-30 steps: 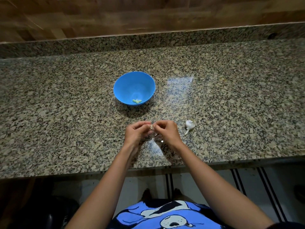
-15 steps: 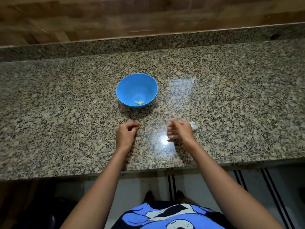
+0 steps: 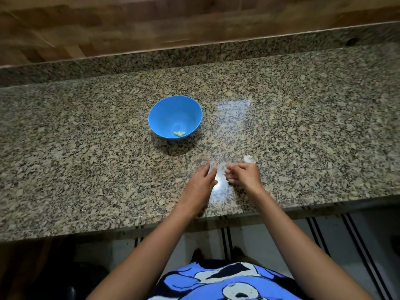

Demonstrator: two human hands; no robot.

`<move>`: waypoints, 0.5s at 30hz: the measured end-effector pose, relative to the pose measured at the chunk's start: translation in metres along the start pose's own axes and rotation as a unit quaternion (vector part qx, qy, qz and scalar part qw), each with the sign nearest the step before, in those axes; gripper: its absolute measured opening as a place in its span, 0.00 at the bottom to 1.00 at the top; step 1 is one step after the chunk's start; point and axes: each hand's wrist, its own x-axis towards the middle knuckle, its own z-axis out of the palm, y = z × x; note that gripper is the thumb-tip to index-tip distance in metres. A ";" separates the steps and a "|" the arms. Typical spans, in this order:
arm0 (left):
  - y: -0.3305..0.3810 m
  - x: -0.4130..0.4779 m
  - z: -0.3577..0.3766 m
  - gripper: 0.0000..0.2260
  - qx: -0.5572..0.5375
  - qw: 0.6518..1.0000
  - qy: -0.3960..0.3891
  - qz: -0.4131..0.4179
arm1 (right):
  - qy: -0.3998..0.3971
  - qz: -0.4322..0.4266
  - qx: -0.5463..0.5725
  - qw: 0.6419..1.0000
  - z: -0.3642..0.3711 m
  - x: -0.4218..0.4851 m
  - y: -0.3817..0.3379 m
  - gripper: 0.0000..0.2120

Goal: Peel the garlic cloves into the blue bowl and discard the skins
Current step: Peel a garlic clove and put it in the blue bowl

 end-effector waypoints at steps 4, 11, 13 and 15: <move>-0.020 -0.020 -0.001 0.10 0.049 0.988 0.047 0.138 | -0.013 0.005 0.032 0.999 0.001 -0.006 0.001 0.08; -0.008 -0.004 -0.021 0.05 -0.207 0.955 0.101 -0.188 | -0.065 0.063 0.043 0.995 0.013 -0.017 0.002 0.05; 0.001 0.005 -0.036 0.06 -0.409 0.864 0.076 -0.285 | -0.085 0.089 0.057 0.991 0.017 -0.020 0.003 0.03; 0.009 0.009 -0.047 0.06 -0.478 0.834 0.060 -0.269 | -0.093 0.108 0.099 0.985 0.019 -0.022 0.002 0.03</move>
